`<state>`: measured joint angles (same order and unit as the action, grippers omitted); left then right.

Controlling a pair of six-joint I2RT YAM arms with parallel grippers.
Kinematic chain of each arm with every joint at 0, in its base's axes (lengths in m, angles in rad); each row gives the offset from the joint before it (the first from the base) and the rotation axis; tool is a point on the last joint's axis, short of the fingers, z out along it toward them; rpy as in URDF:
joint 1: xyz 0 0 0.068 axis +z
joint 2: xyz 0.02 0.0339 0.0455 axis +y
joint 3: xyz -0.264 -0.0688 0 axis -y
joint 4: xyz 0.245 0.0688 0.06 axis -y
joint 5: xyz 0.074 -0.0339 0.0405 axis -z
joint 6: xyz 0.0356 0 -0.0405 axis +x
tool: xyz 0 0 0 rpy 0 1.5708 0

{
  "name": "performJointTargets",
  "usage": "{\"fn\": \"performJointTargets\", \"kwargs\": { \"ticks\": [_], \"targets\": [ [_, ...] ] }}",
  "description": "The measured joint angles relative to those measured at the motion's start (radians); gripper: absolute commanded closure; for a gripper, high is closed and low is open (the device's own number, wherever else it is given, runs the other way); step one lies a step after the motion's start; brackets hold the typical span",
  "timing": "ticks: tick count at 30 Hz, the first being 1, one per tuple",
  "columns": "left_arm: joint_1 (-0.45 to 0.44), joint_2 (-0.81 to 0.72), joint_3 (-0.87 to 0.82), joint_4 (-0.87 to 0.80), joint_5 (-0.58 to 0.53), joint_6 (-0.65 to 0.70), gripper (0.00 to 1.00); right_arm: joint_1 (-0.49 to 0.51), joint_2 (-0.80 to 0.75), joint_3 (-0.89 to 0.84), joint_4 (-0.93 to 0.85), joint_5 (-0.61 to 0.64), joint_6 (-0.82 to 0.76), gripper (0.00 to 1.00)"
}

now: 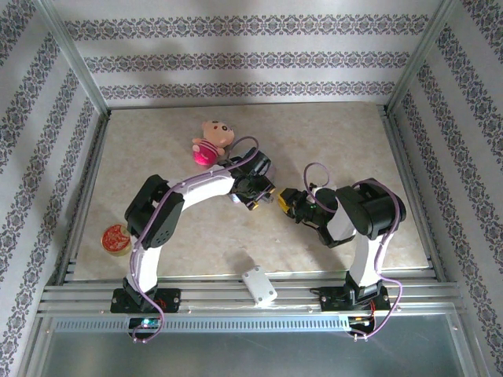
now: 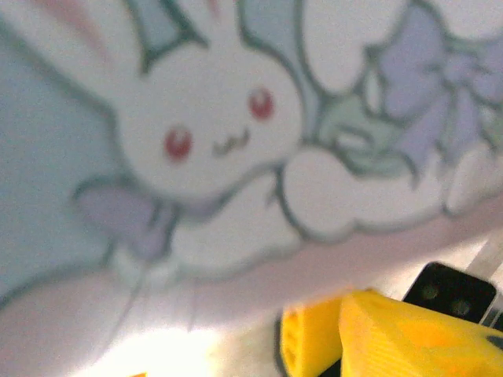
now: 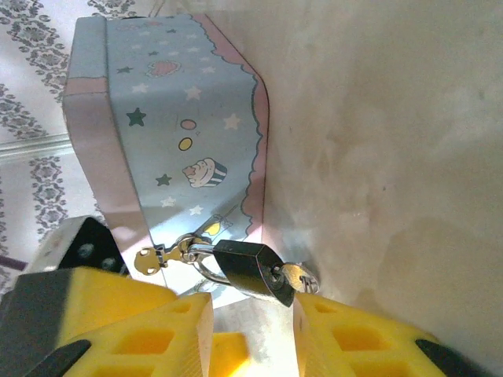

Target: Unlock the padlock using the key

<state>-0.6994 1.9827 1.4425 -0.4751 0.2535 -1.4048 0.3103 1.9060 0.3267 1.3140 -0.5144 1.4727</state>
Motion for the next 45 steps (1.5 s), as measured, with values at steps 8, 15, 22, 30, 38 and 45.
{"fn": "performJointTargets", "kwargs": {
  "ticks": [8, 15, 22, 30, 38, 45],
  "targets": [
    [0.000, -0.251, -0.067, -0.003, -0.058, 0.074, 0.13, 0.014, -0.212, 0.003, -0.241, 0.021, -0.199, 0.67],
    [0.000, -0.337, -0.116, 0.008, -0.193, 0.189, 0.01, 0.087, -0.485, 0.208, -0.800, 0.116, -0.571, 0.56],
    [0.032, -0.352, -0.122, 0.007, -0.374, 0.396, 0.01, 0.071, -0.514, 0.373, -1.149, 0.111, -0.919, 0.51],
    [0.095, -0.340, -0.116, -0.013, -0.468, 0.623, 0.01, 0.069, -0.391, 0.496, -1.372, 0.098, -1.167, 0.52],
    [0.126, -0.180, -0.023, -0.078, -0.473, 0.766, 0.01, 0.069, -0.321, 0.534, -1.426, 0.082, -1.242, 0.53],
    [0.126, -0.129, 0.000, -0.127, -0.517, 0.812, 0.01, 0.072, -0.308, 0.539, -1.439, 0.080, -1.246, 0.56]
  ]
}}
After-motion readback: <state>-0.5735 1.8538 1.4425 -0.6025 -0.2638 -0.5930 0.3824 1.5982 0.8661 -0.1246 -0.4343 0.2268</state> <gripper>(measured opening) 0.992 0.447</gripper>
